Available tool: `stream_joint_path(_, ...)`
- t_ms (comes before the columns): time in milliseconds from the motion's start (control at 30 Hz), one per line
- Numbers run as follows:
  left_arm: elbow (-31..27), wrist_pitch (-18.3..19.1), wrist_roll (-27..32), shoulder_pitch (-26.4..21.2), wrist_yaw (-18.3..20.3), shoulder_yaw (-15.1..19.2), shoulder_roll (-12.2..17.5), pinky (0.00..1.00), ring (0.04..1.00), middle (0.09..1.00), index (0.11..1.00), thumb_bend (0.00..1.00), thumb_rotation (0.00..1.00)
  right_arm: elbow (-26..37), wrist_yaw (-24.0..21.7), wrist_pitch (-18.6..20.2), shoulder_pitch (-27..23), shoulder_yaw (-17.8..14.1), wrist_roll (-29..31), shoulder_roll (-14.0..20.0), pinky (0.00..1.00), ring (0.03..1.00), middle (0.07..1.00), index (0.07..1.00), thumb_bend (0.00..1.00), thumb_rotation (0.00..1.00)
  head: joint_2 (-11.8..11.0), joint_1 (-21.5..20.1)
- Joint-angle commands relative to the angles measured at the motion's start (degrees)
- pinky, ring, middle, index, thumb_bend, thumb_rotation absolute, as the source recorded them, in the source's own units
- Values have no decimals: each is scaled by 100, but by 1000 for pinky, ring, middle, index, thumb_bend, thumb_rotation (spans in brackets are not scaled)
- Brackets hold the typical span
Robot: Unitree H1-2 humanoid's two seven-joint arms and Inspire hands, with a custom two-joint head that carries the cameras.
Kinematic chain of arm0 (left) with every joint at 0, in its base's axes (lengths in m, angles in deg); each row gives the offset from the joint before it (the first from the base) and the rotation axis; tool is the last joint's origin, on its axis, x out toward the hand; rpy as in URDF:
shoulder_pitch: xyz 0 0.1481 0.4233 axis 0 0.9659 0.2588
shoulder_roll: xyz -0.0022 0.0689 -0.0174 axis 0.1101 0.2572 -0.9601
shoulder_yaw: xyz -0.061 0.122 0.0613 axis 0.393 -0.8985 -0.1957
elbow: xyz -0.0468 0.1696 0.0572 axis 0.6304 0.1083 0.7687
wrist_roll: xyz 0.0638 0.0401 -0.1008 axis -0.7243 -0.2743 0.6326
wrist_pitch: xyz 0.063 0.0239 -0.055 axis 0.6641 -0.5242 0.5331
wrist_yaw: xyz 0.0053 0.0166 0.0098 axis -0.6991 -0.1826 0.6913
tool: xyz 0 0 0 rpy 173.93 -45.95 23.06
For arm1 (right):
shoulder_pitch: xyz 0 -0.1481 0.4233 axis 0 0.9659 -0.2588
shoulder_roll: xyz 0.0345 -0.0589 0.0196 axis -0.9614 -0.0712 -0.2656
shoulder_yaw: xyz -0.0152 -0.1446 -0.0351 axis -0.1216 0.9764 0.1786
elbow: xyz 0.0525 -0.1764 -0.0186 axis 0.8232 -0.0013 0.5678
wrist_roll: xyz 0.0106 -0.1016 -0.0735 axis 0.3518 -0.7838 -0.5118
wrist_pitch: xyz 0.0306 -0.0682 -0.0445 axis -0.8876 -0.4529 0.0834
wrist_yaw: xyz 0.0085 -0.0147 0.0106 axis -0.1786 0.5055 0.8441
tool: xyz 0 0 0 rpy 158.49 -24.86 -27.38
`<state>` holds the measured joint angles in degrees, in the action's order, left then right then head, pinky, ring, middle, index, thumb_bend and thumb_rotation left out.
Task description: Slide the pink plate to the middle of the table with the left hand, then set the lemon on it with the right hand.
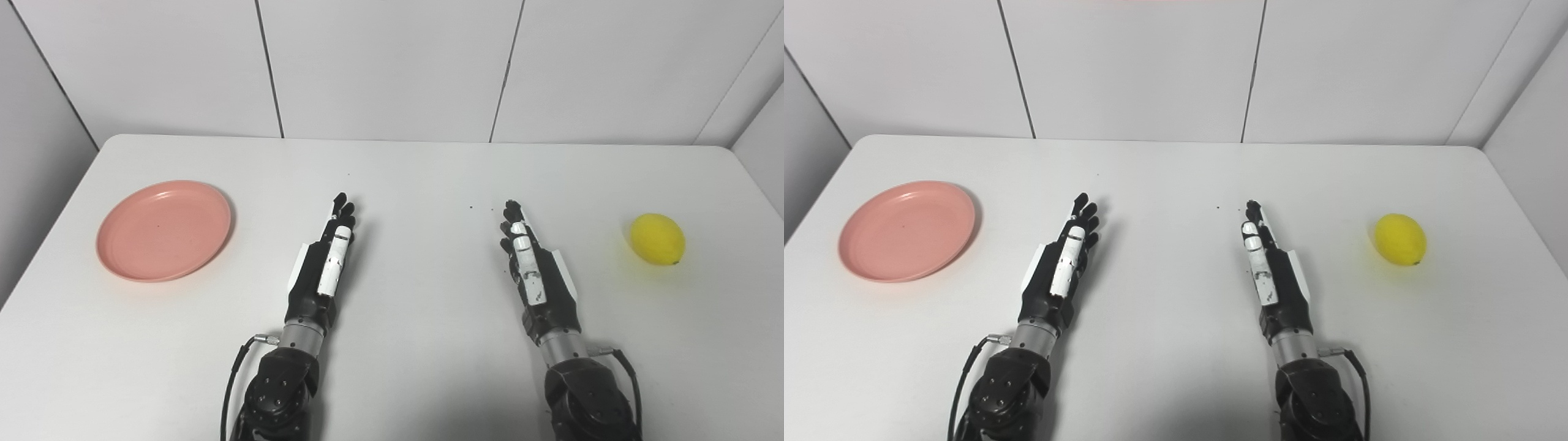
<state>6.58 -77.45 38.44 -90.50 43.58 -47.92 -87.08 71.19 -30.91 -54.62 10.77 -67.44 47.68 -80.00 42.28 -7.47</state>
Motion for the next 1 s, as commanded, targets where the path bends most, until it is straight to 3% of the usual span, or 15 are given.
stream_joint_path(0,-90,-192,29,-113,36,-9,-49,1000,1000,1000,1000,318,1000,125,-21,-33,-144,8,-16,6,1000,1000,993,973,419,1000,4,11)
stream_joint_path(767,-113,-130,-15,-113,8,-14,-56,1000,1000,1000,1000,315,1000,110,1,-99,-141,-4,-10,-19,1000,1000,995,976,416,1000,21,37)
stream_joint_path(967,34,-359,-218,-117,-38,-124,-54,1000,1000,1000,1000,335,1000,79,-33,-117,-120,-57,31,58,1000,1000,996,980,429,1000,-135,697)
